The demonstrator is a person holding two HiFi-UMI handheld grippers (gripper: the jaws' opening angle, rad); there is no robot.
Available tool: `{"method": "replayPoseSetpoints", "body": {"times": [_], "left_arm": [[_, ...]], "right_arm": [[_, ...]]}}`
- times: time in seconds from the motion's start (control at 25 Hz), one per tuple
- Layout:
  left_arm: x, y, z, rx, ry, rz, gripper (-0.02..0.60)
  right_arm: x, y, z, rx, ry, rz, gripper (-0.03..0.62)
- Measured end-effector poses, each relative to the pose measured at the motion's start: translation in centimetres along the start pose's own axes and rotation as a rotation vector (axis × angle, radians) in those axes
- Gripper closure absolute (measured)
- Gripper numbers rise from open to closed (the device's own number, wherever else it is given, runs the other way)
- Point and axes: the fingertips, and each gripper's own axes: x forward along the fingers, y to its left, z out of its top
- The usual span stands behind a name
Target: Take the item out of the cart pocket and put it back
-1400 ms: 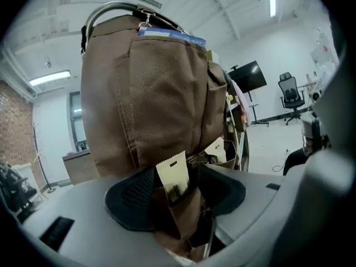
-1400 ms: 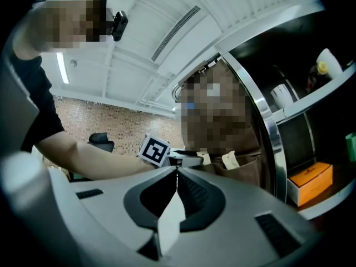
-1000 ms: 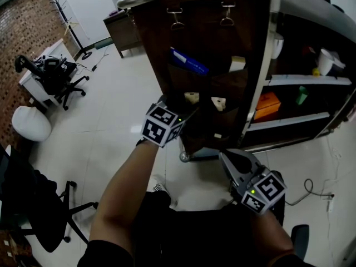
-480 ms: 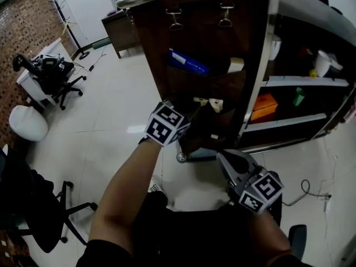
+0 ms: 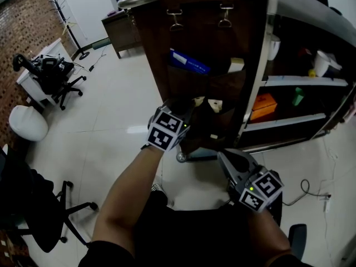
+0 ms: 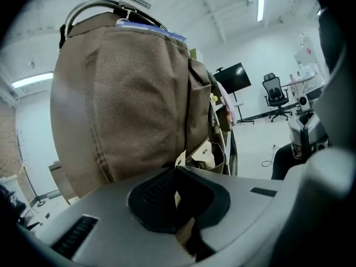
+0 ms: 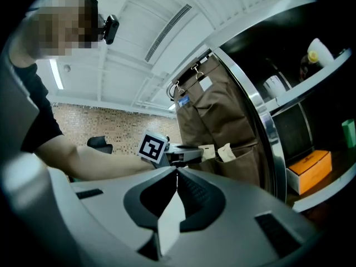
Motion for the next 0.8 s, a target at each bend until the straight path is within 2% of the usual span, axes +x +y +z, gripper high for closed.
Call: {"method": "replayPoseSetpoints", "body": {"times": [0.16,0.4,0.8], "left_arm": [[-1.5,0.5,0.6,-0.058,-0.051,0.054,0.578],[-4.7,1.0,3.6,-0.111,-0.138,0.119,0.580],[-9.6,2.2,8.2,-0.175,-0.202,0.189,0.580]], "right_arm": [[0.0,0.2,0.2,-0.006,-0.004,0.001,0.574],[0.0,1.0,0.8,-0.020,-0.016,0.009,0.574],[-0.5,2.9,2.1,-0.051,-0.037,0.028,0.574]]}}
